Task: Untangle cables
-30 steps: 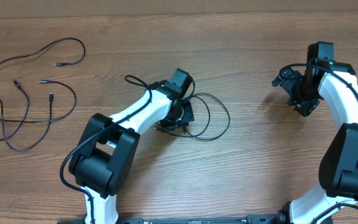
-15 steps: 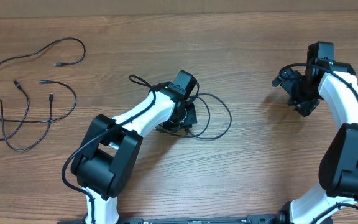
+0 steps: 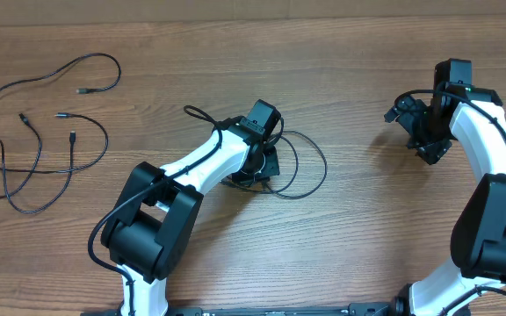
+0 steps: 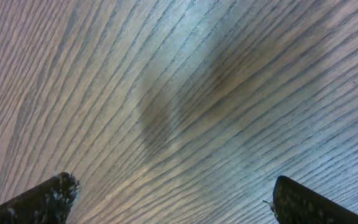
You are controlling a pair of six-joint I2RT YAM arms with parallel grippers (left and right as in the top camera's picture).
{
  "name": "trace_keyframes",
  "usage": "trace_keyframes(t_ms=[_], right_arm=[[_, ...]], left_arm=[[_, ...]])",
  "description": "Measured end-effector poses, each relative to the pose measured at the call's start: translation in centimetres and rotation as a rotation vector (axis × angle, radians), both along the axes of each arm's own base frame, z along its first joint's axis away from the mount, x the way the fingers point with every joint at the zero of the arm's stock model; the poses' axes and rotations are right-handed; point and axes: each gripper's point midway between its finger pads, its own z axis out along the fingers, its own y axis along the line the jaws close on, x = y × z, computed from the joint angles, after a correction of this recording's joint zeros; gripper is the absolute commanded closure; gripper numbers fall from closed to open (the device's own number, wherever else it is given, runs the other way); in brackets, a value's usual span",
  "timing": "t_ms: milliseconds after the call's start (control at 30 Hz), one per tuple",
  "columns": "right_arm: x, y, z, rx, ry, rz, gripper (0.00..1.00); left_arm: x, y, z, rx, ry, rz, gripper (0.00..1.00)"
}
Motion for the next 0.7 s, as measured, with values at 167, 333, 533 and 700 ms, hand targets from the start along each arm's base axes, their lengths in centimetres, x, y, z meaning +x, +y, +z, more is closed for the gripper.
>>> trace_keyframes(t_ms=[167, 333, 533, 700], right_arm=[[-0.01, -0.01, 0.0, 0.0, 0.0, 0.0, 0.0], [0.0, -0.01, 0.0, 0.0, 0.0, 0.0, 0.0], [-0.01, -0.01, 0.0, 0.0, 0.0, 0.0, 0.0], [0.01, 0.0, 0.0, 0.0, 0.0, 0.0, 0.0]], left_arm=[[0.04, -0.01, 0.0, 0.0, -0.002, 0.0, 0.83], [-0.03, -0.2, 0.01, 0.001, -0.006, -0.006, 0.89], [-0.02, -0.06, -0.03, 0.009, -0.007, -0.004, 0.92], [-0.03, -0.08, -0.01, 0.008, -0.007, -0.004, 0.96]])
